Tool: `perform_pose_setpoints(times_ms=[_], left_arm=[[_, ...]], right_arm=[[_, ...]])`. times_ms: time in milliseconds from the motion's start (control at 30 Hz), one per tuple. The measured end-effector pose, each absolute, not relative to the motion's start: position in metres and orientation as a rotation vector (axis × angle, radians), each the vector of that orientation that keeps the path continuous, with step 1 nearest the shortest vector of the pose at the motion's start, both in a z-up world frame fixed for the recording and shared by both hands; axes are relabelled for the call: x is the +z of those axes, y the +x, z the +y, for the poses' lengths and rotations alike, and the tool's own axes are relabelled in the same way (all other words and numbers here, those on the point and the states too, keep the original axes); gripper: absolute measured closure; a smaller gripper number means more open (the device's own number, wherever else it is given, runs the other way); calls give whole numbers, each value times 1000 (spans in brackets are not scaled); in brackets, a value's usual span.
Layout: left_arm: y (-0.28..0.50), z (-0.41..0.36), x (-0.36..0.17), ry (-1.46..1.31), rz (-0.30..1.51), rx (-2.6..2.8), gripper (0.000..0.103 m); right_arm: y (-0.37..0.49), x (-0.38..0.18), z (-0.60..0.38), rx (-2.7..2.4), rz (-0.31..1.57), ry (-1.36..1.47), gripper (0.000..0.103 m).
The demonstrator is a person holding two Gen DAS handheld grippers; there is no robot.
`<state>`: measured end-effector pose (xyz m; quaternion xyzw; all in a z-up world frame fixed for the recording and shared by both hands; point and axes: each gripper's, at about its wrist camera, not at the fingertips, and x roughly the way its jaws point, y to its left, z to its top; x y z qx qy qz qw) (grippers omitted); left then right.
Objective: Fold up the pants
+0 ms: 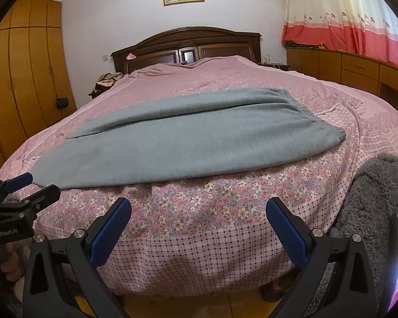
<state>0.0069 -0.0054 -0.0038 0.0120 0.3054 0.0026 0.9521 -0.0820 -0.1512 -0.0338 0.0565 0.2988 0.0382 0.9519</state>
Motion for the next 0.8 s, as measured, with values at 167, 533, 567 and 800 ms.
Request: perform_pose_setpoints(times_ms=[167, 533, 567, 800], left_arm=[[7, -4, -5, 20, 621, 7, 0], [7, -2, -5, 20, 621, 8, 0], [7, -2, -5, 20, 620, 8, 0], [7, -2, -5, 20, 621, 8, 0]], right_arm=[[-82, -35, -151, 76, 609, 122, 0], [-83, -37, -151, 76, 614, 121, 0], [-83, -37, -151, 76, 614, 121, 0], [-84, -37, -151, 75, 616, 120, 0]])
